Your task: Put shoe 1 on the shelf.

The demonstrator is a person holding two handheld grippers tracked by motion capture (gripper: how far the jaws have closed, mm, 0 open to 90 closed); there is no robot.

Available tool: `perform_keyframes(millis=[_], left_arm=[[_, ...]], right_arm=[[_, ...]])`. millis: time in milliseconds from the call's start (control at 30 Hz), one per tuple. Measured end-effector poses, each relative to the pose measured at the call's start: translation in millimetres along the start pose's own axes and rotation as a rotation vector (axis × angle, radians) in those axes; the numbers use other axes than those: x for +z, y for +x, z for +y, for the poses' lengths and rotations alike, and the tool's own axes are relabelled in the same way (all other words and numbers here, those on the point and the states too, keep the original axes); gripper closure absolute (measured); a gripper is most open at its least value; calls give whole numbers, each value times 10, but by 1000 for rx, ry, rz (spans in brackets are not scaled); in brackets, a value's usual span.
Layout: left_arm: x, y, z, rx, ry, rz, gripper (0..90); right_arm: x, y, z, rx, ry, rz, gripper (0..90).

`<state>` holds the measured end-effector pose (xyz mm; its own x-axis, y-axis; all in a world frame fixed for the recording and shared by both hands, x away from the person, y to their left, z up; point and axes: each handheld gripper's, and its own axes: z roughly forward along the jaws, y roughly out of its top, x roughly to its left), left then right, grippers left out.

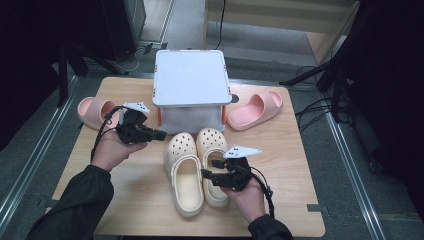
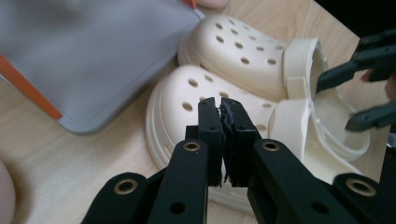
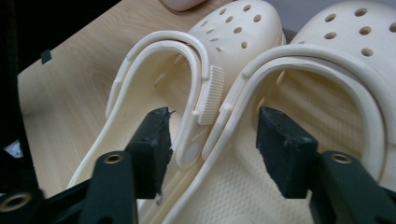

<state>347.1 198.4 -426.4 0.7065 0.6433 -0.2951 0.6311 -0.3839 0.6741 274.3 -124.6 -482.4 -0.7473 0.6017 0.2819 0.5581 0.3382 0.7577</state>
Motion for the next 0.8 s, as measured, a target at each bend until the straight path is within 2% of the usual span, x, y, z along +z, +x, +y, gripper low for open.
perform_keyframes(millis=[200, 267, 467, 600, 700, 800], left_arm=[[-73, 61, 186, 7, -10, 7, 868], [-94, 89, 252, 8, -3, 0, 868], [-197, 106, 500, 34, -16, 27, 866], [-242, 154, 656, 47, -31, 45, 863], [-260, 204, 760, 59, -30, 75, 862], [-267, 272, 810, 44, -34, 73, 862]], right_arm=[[111, 47, 8, 7, 26, -48, 343], [135, 52, 8, 8, 29, -49, 336], [205, 78, 14, 12, 59, -70, 330], [235, 94, 38, 3, 60, -82, 328], [280, 104, 66, 1, 63, -81, 328], [343, 126, 92, -9, 77, -98, 319]])
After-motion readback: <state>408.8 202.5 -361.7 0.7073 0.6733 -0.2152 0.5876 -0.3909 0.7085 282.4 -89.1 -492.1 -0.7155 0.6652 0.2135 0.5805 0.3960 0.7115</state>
